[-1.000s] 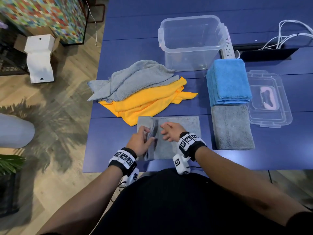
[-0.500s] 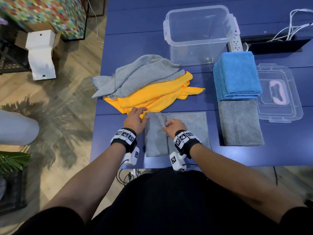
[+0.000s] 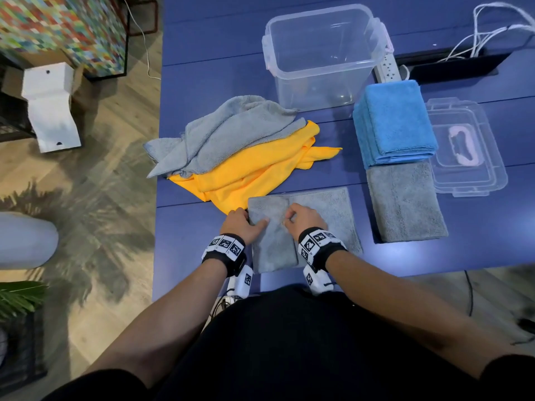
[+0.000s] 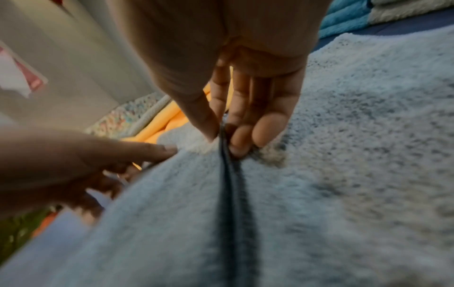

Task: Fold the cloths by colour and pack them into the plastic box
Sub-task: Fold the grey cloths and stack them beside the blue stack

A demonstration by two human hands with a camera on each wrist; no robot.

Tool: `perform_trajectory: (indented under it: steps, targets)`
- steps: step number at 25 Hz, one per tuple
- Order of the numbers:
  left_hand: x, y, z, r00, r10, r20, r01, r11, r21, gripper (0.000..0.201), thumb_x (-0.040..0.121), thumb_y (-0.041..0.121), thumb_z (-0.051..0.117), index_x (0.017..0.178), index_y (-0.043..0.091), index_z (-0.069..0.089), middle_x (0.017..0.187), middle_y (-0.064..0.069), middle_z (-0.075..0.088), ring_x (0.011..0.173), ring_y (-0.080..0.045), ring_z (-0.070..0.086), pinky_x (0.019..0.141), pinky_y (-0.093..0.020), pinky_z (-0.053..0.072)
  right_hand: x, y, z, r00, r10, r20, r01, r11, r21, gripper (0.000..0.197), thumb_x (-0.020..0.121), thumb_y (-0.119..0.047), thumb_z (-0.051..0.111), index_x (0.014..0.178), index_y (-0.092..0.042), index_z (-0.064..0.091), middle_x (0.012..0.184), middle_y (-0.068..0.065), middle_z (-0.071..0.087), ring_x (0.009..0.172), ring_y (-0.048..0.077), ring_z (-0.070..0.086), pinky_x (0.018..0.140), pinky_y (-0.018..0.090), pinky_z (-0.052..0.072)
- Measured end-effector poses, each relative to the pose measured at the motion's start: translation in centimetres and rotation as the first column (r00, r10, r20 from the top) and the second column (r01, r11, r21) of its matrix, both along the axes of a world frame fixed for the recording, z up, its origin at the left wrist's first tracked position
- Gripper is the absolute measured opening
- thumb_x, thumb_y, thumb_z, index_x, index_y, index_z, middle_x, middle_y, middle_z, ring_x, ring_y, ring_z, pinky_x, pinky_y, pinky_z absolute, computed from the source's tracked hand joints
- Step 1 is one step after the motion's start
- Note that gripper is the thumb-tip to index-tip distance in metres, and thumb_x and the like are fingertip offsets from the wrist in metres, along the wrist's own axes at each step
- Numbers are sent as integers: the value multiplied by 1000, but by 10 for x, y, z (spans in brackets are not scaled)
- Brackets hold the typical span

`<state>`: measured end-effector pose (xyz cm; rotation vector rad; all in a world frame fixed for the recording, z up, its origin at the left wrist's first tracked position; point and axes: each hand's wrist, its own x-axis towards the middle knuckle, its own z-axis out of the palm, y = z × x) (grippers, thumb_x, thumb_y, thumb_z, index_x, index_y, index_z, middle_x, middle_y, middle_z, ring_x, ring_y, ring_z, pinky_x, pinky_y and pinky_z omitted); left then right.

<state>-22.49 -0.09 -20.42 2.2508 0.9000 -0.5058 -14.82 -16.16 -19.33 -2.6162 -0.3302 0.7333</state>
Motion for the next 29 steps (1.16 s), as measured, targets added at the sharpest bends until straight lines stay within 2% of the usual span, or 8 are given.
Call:
perform_trajectory:
  steps: [4,9,12,15,17,21,24,29]
  targets:
    - [5,-5,5,997,68,-31,-71,992,-108,35,84,44,69,72,18,49,72,3,54,72,-20,55,51,-25,36,4,-3,-1,998,22,-65,-16,996,89,6,87,-19,57,88,-25,59,71,-8,56,65,16,56,59,24,40]
    - [15,-15,17,993,117,13,-106,931,-349,40,84,37,70,108,7,56,97,-10,67,80,-25,66,56,-32,54,12,-10,5,787,-194,-586,491,771,405,20,99,-23,46,109,-19,62,84,4,57,57,15,52,51,22,37]
    - [24,-38,35,966,252,56,-189,836,-515,25,87,24,69,100,11,52,84,-8,59,66,-21,63,46,-28,52,19,-21,9,715,-155,-682,526,761,378,37,101,-31,32,118,-15,61,91,6,62,69,18,58,63,27,43]
    - [31,-56,48,935,356,-7,-240,614,-752,13,91,10,59,87,15,47,83,-7,59,72,-22,66,64,-45,60,21,-33,6,676,-154,-721,554,751,360,56,96,-57,27,122,-21,61,111,1,64,92,18,62,83,33,49]
    - [34,-60,48,930,366,-14,-228,551,-803,12,91,1,51,93,13,51,97,-9,64,82,-23,67,70,-44,60,22,-43,3,681,-186,-708,553,765,331,75,82,-77,38,135,-26,52,125,-10,48,120,15,48,108,45,37]
    - [49,-46,40,938,160,308,-57,947,-316,23,86,2,57,103,17,56,104,-1,58,88,-16,55,74,-29,47,25,-64,8,822,-66,-566,360,831,425,33,86,-10,66,119,-14,59,113,6,68,102,26,65,94,38,51]
    - [78,-36,30,945,-93,314,162,966,-200,47,80,8,69,124,20,57,122,2,51,107,-12,51,88,-26,42,25,-77,12,849,-68,-525,319,856,407,41,82,2,63,117,-18,58,110,7,68,100,25,66,88,34,53]
    - [121,-64,24,905,-351,239,405,883,-237,18,80,9,64,88,24,58,96,3,65,87,-16,58,72,-28,44,30,-104,20,874,-117,-471,307,885,350,46,83,0,64,125,-18,56,107,2,67,98,19,63,75,24,50]
